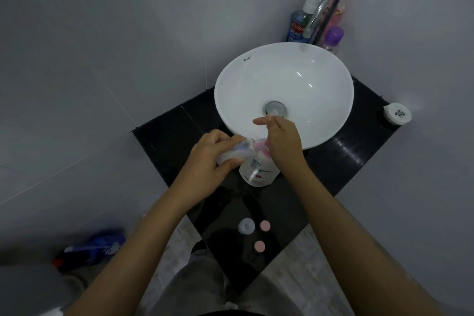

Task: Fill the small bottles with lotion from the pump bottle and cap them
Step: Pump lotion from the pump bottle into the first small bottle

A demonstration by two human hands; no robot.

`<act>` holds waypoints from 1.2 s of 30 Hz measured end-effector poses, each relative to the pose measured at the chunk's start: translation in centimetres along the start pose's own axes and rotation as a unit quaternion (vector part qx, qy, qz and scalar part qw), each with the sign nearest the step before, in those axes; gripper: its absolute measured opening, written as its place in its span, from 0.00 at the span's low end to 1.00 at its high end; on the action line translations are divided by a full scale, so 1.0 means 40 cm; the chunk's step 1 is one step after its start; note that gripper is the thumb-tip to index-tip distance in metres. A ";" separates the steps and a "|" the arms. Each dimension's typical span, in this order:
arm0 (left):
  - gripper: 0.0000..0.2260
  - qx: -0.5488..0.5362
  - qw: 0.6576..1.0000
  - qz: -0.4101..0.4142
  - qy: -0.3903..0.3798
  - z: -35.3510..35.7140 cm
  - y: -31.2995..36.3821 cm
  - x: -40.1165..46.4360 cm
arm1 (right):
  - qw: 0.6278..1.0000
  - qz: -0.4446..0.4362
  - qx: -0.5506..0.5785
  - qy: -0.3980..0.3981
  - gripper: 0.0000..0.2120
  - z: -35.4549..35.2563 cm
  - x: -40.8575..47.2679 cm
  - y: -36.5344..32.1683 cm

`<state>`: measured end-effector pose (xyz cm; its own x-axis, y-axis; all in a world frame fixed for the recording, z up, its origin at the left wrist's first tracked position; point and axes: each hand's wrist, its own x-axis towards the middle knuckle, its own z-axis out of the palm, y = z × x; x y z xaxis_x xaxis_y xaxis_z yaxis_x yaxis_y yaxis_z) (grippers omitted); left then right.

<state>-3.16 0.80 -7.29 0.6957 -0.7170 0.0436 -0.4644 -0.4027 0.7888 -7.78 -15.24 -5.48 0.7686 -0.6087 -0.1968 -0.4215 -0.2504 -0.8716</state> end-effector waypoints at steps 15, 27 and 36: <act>0.19 -0.013 1.000 -0.002 -0.012 -0.005 -0.007 0.008 | 0.999 -0.029 0.000 0.025 0.17 0.002 0.002 0.008; 0.21 -0.048 0.999 0.016 -0.007 -0.025 0.013 -0.002 | 0.997 -0.069 0.029 0.003 0.13 -0.028 0.017 -0.016; 0.18 -0.052 0.998 -0.003 -0.028 -0.015 0.006 0.006 | 0.997 -0.025 0.076 -0.013 0.14 -0.011 0.020 0.013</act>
<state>-2.77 0.86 -6.71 0.6655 -0.7464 0.0058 -0.3989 -0.3491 0.8480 -7.59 -16.20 -5.90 0.8006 -0.5772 -0.1609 -0.3057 -0.1623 -0.9382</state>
